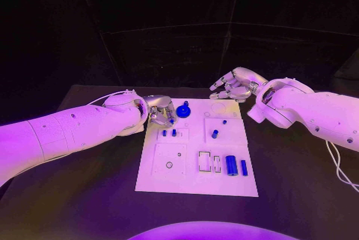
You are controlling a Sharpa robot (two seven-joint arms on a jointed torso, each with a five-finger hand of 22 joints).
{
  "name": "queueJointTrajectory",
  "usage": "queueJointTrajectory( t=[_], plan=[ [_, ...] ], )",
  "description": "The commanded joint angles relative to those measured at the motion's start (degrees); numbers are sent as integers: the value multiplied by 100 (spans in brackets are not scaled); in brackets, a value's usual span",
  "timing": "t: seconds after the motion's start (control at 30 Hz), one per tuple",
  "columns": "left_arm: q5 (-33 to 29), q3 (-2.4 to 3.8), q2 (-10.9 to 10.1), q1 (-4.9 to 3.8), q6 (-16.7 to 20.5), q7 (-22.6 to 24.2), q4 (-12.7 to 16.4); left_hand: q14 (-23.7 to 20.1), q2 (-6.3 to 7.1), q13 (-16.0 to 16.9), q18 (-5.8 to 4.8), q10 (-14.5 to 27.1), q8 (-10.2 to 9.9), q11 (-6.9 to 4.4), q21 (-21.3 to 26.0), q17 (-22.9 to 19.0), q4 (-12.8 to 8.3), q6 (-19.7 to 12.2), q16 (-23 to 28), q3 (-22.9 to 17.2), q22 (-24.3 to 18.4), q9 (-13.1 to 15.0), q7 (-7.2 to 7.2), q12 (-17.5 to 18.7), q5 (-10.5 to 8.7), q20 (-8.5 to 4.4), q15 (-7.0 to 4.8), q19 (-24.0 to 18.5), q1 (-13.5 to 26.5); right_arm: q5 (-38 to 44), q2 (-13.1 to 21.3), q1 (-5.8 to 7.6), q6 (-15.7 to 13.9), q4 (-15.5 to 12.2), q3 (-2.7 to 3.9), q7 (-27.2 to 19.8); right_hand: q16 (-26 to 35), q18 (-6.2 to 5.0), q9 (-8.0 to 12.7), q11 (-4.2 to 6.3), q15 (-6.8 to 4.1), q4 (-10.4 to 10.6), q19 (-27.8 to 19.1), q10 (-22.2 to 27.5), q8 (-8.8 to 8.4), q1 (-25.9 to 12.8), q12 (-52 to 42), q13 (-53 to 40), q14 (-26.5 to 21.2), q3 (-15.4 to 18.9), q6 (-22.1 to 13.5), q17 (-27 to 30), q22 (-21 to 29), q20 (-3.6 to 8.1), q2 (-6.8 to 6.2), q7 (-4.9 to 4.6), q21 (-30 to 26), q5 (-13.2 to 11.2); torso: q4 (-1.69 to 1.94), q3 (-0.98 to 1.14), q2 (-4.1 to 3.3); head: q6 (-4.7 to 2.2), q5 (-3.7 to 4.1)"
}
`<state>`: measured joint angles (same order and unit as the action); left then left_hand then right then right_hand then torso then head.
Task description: Assemble the parts on the task board
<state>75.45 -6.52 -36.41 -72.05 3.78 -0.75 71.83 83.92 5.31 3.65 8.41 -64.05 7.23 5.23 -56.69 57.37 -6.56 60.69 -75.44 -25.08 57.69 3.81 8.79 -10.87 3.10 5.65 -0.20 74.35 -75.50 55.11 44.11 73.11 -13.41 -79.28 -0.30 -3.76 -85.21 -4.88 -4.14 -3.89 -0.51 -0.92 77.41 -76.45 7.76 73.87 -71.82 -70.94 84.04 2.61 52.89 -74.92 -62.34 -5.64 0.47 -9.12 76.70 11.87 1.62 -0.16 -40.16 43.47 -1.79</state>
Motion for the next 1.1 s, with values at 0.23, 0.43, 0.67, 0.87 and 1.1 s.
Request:
queueJointTrajectory(
  t=[0.23, 0.43, 0.67, 0.87, 1.1],
  plan=[
    [-115, 0, -8, 0, -198, -75, 32, 27, 104, -4, -38, 133, -127, 14, 76, -80, 5, -123, 16, -38, -46, -16, -3, 115, -29, 44, 55, -65, 26, 4, 0, 11, 27, -6, 3, -48, 27, -63, 4, -7, 4, 3, -53, 34, 25, -10, 28, 4, 357, 24, -37, -433, 7, 5, 67, 13, -37, 27, 3, -3, 1, -2, 2],
    [-132, 0, -25, 0, -195, -115, 26, 23, 150, 3, -35, 168, -276, 16, 76, -94, -11, -331, 11, -40, -30, -26, 2, 170, -29, 54, 58, -69, 33, 4, 3, 11, 46, -4, 3, -36, 32, -64, 4, -6, 4, 2, -56, 50, 38, 7, 45, 25, 356, 40, -39, -428, 16, 5, 79, 13, -44, 27, 1, -1, 2, -1, 3],
    [-137, 1, -99, 1, -127, -123, 30, 9, 186, -11, -24, 394, -352, 69, 152, -162, -34, -458, 27, -23, -86, -15, 41, 313, -29, 76, 92, -104, 24, 98, 12, 11, 136, 28, 3, 80, 87, -94, 3, 16, -15, -33, -120, 901, 93, 143, 1272, 1232, 336, 71, -42, -348, 176, 20, 152, 31, -140, 13, 7, -3, 1, -17, 7],
    [-286, 16, -245, 0, 155, -18, 53, -14, 165, -11, 26, 805, -364, 145, 414, -240, -89, -633, 48, 23, -303, -14, 75, 483, -27, 126, 151, -236, -77, 613, 33, 10, 262, 116, 3, 238, 310, -154, 8, 32, -46, -131, -229, 1846, 172, 425, 3536, 3228, 270, 10, 125, 15, 534, 68, 283, 62, -361, -164, 5, 0, 8, -31, 8],
    [-868, 99, -439, -2, 622, 268, 25, -15, 57, 34, 55, 715, -328, 153, 513, -241, -102, -623, 33, -8, -382, 2, 120, 374, -25, 145, 161, -273, -151, 1760, 67, -11, 491, 218, 1, 461, 374, -163, 28, -44, 20, -373, -211, 1740, 87, 704, 5047, 4810, 272, -144, 404, 96, 607, 8, 254, 30, -425, -269, -3, -4, 9, -76, 10]
  ],
)
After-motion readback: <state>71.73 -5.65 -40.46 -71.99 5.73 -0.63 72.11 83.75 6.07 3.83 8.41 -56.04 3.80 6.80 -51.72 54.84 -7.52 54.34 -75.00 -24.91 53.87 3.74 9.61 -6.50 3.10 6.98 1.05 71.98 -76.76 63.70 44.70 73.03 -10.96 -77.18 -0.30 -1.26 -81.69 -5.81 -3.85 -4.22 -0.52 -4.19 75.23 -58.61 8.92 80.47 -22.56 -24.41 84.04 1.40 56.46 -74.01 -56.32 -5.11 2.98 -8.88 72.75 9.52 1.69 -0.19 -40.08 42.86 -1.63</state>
